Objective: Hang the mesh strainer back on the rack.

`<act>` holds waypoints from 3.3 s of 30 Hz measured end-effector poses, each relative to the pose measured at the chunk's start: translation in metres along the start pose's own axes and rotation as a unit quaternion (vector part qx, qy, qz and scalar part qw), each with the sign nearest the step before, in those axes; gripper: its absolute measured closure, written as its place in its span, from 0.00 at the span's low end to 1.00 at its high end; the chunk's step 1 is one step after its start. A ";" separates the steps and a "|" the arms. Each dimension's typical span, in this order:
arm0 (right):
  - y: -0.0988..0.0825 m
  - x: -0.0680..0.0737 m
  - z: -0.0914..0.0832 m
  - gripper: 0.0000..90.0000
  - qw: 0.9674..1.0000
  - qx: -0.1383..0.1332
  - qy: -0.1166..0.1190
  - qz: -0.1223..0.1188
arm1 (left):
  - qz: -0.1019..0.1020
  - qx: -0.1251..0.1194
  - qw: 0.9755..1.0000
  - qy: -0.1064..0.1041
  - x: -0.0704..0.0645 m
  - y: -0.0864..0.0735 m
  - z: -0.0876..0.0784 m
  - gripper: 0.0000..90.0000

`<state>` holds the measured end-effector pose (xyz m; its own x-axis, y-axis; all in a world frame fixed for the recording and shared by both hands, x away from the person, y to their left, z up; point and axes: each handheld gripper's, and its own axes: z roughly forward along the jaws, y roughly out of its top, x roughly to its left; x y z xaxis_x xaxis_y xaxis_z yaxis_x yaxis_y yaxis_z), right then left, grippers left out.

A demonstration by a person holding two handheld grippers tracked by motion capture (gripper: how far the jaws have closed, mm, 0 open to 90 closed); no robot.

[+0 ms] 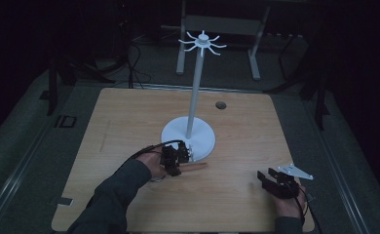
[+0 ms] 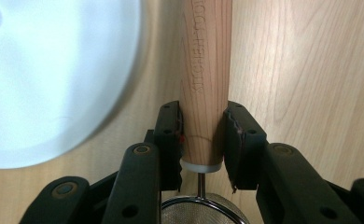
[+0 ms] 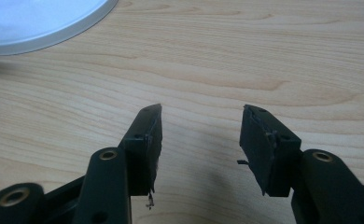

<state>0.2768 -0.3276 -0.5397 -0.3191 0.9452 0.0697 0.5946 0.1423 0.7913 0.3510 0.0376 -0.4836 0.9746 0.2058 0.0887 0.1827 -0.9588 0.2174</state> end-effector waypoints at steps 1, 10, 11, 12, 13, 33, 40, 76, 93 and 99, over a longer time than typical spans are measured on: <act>0.000 0.000 0.000 0.54 1.000 0.000 0.000 0.000 | 0.000 0.000 1.000 0.000 0.000 0.000 0.000 0.77; 0.000 0.000 0.001 0.54 1.000 0.000 -0.001 0.001 | -0.040 -0.072 0.996 0.026 0.000 -0.002 -0.026 0.78; 0.000 0.000 0.001 0.54 1.000 0.000 -0.001 0.001 | -0.046 -0.083 0.995 0.029 0.000 -0.002 -0.031 0.78; 0.000 0.000 0.001 0.54 1.000 0.000 -0.001 0.001 | -0.048 -0.087 0.995 0.031 0.000 -0.002 -0.033 0.78; 0.000 0.000 0.001 0.54 1.000 0.000 -0.002 0.001 | -0.050 -0.092 0.994 0.035 0.000 -0.003 -0.035 0.78; 0.000 0.000 0.002 0.54 1.000 0.002 -0.004 0.002 | -0.112 -0.214 0.968 0.067 -0.002 -0.010 -0.072 0.78; 0.000 0.002 0.003 0.54 1.000 0.003 -0.003 0.000 | -0.142 -0.255 0.952 0.093 0.001 -0.018 -0.084 0.78; 0.000 -0.001 0.003 0.54 1.000 0.002 -0.006 0.005 | -0.253 -0.411 0.864 0.144 0.003 -0.036 -0.123 0.78; 0.000 -0.001 0.004 0.54 1.000 0.002 -0.007 0.007 | -0.294 -0.463 0.821 0.160 0.002 -0.035 -0.137 0.78; 0.000 -0.001 0.004 0.54 1.000 0.003 -0.007 0.007 | -0.307 -0.477 0.808 0.161 0.001 -0.032 -0.144 0.78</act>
<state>0.2799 -0.3275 -0.5425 -0.2998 0.9513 0.0717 0.6028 0.1307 0.7871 0.3274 0.0967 -0.3510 0.6268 0.7719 -0.1063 0.2856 -0.1006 0.9530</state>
